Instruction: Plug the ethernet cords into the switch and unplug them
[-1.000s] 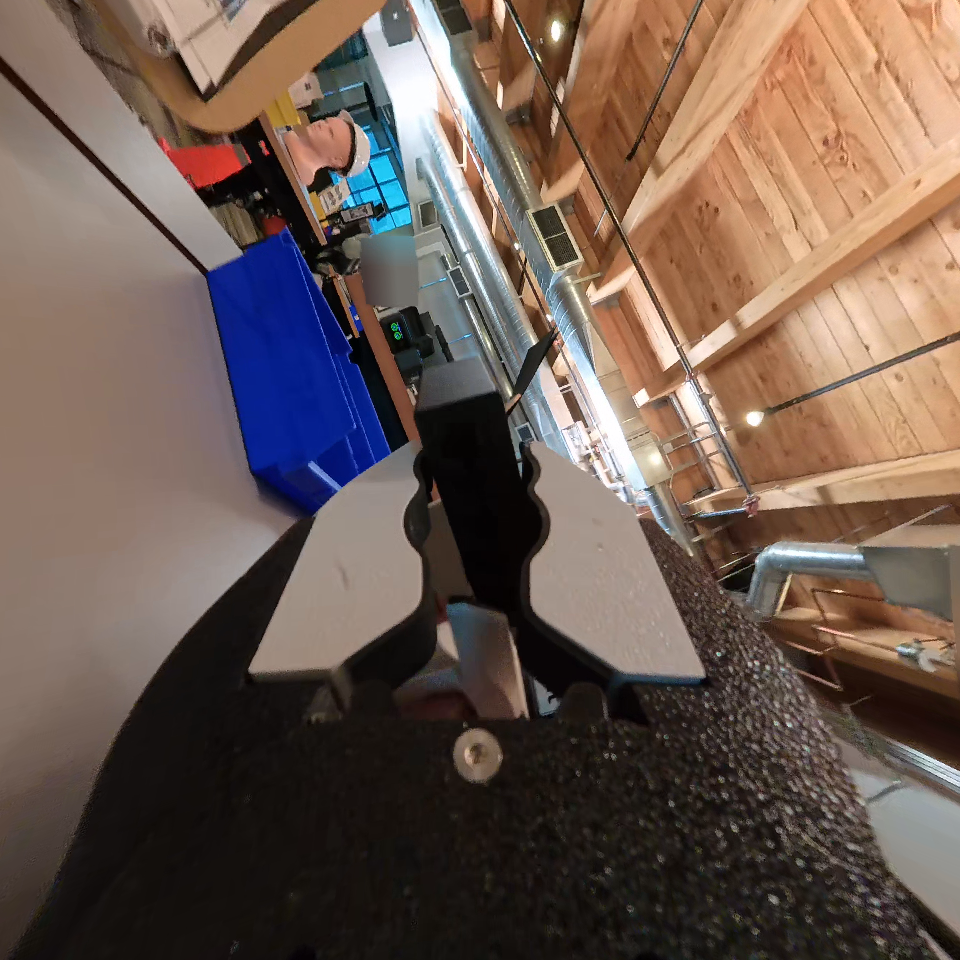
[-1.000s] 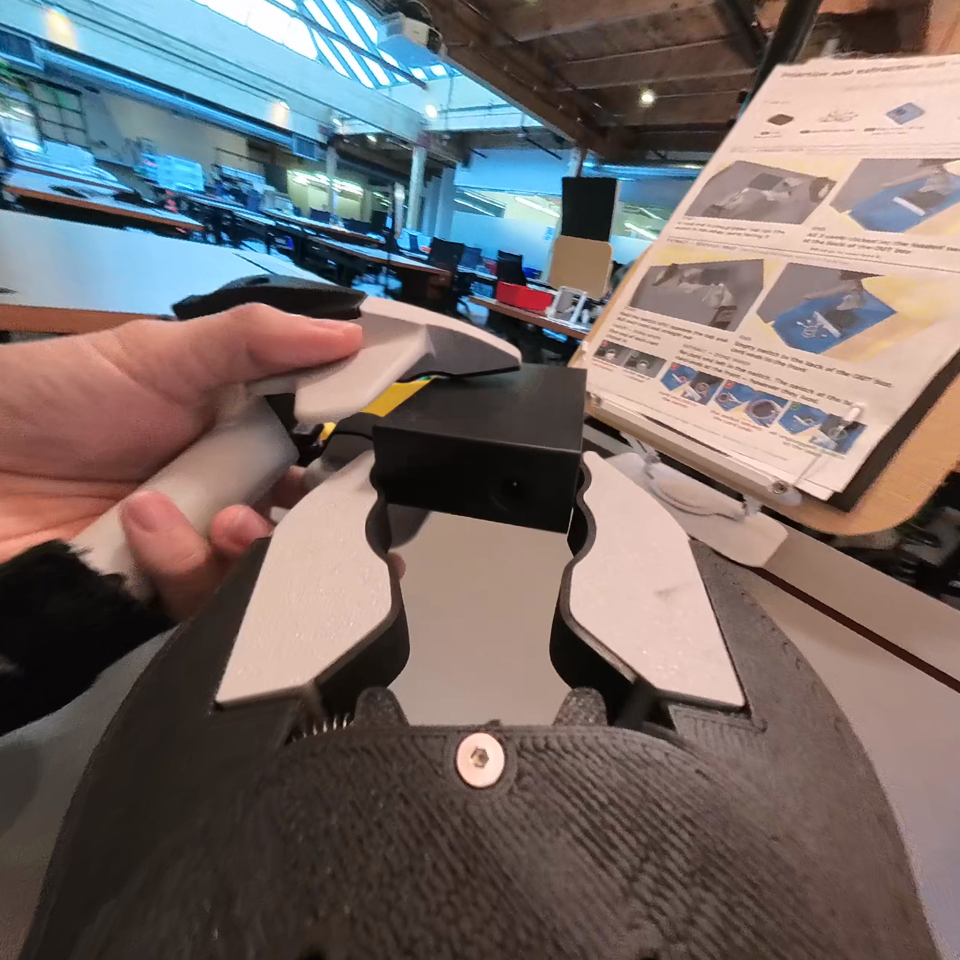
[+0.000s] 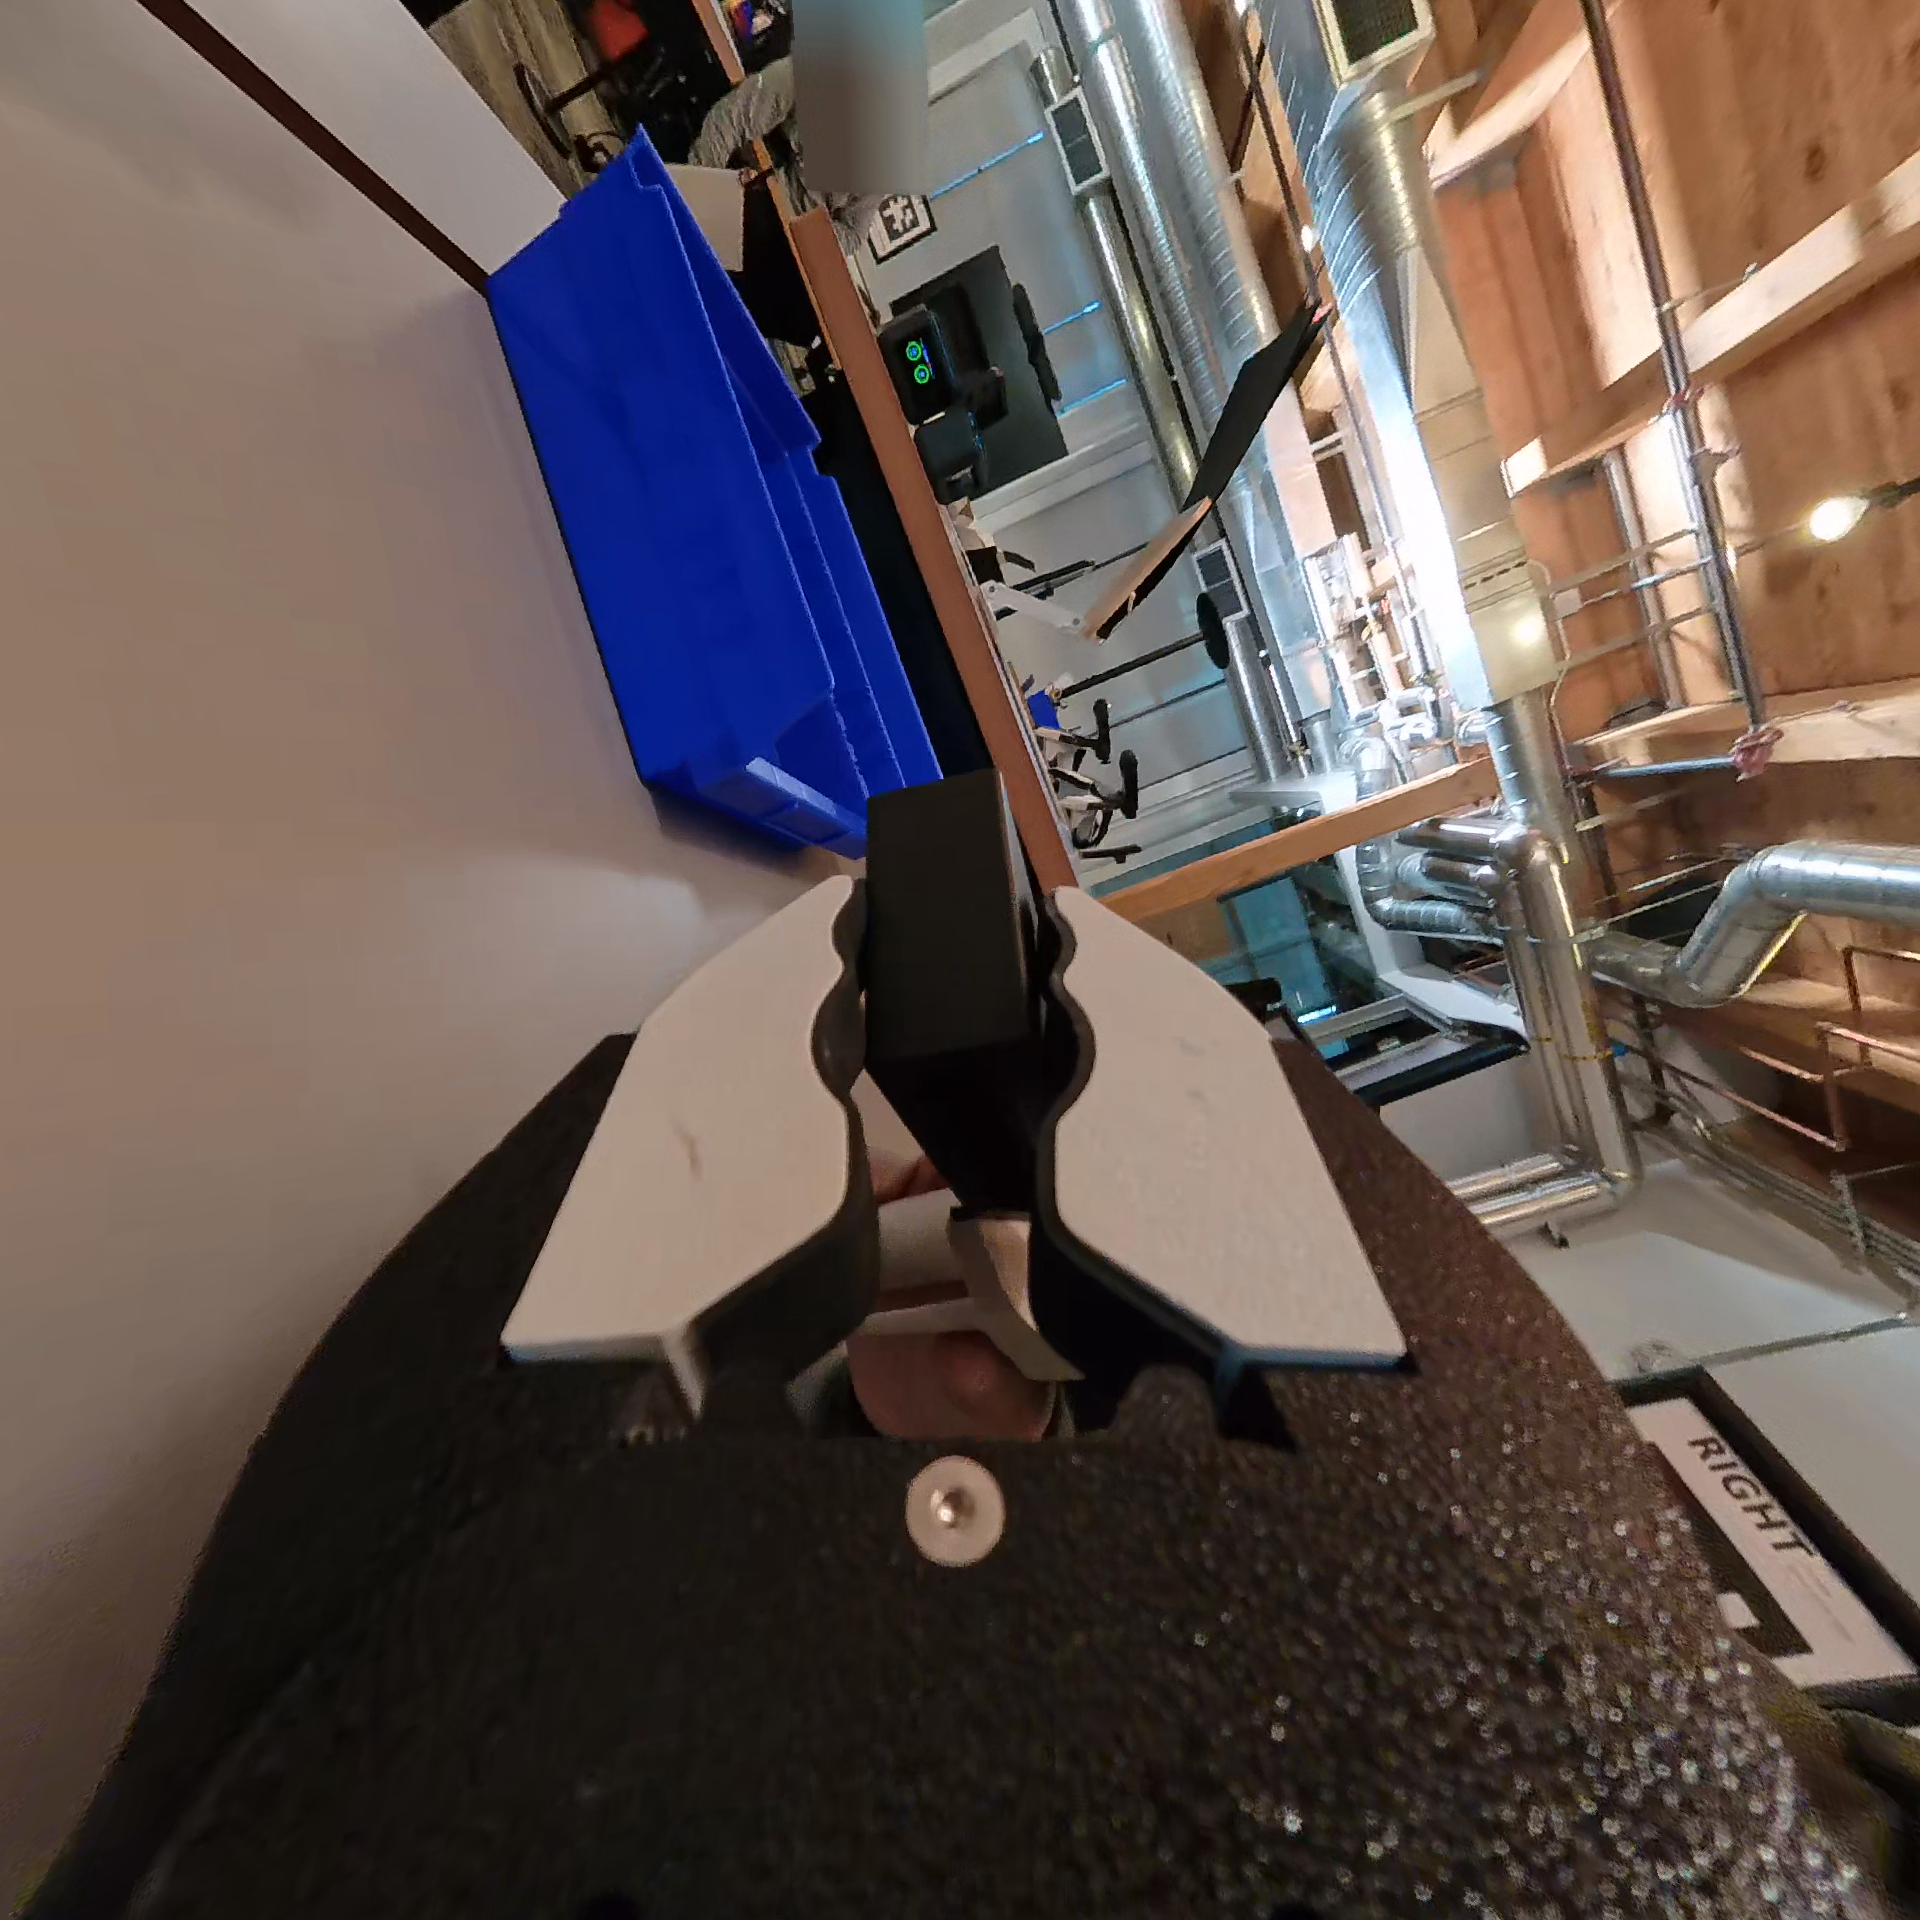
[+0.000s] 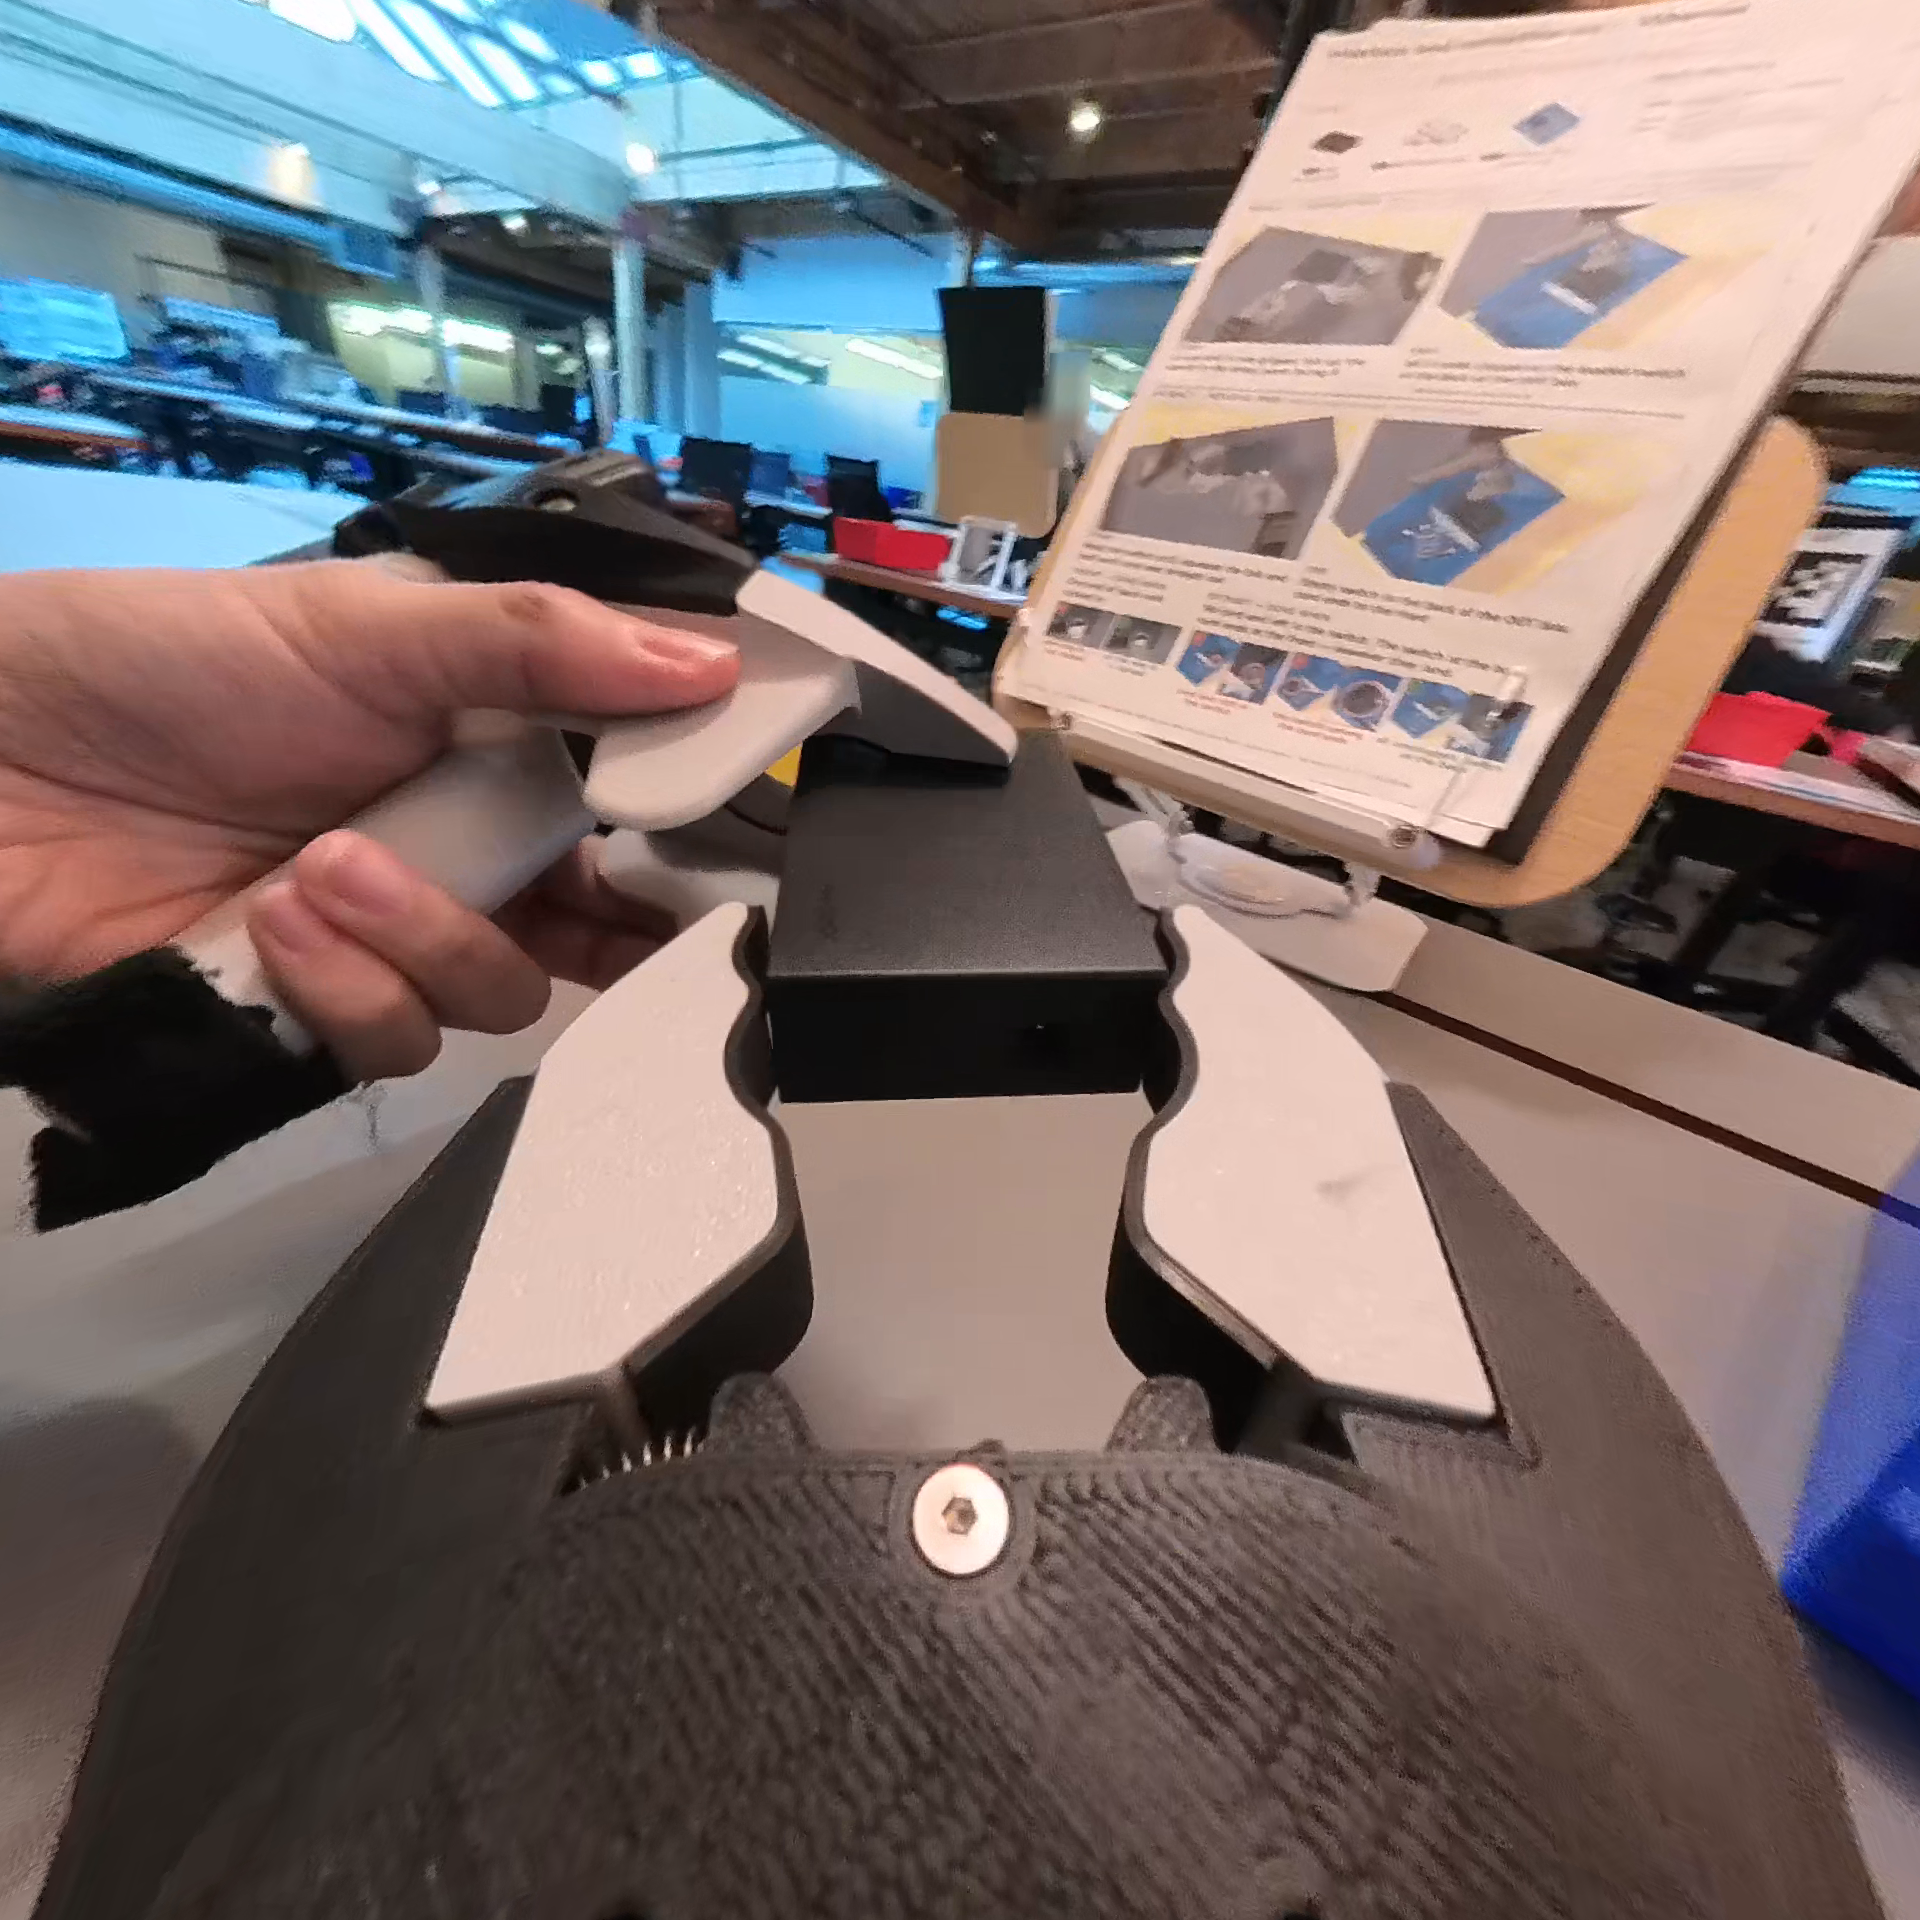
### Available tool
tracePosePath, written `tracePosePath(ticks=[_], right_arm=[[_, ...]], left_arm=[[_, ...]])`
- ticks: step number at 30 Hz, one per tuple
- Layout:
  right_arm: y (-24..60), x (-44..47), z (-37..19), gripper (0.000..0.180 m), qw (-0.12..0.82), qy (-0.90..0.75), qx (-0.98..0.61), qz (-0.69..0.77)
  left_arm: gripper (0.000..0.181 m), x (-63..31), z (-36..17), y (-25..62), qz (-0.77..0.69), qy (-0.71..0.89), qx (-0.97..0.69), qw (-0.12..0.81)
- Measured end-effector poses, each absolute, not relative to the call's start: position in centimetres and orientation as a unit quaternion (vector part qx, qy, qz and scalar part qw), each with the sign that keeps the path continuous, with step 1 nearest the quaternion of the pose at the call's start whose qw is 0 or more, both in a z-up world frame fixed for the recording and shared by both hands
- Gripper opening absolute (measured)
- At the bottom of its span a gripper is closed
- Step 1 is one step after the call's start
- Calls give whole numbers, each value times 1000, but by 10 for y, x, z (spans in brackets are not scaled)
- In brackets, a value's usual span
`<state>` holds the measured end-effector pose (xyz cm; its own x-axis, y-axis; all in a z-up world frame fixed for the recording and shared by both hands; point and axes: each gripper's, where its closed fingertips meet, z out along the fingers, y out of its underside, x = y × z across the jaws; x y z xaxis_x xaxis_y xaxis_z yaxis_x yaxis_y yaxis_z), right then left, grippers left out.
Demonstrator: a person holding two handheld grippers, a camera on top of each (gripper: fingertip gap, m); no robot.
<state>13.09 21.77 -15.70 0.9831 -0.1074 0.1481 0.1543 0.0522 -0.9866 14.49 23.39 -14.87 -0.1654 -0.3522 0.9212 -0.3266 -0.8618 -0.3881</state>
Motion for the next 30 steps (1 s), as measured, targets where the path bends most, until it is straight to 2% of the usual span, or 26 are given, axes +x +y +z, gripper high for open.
tracePosePath(ticks=[8, 12, 22, 25, 30], right_arm=[[214, 137, -159, 69, 737, -20, -670, -88], [217, 128, -161, 78, 742, -36, -668, -44], [211, 132, -155, 74, 747, -29, -661, -67], [209, 131, -151, 74, 753, -29, -654, -65], [208, 142, -158, 74, 755, 8, -656, -16]], left_arm=[[29, 148, -154, 228, -717, 266, -644, -11], [29, 147, -155, 215, -707, 303, -639, -26], [29, 152, -148, 208, -709, 310, -632, -26], [30, 151, -142, 209, -716, 319, -621, -6], [44, 142, -131, 235, -715, 307, -623, 71]])
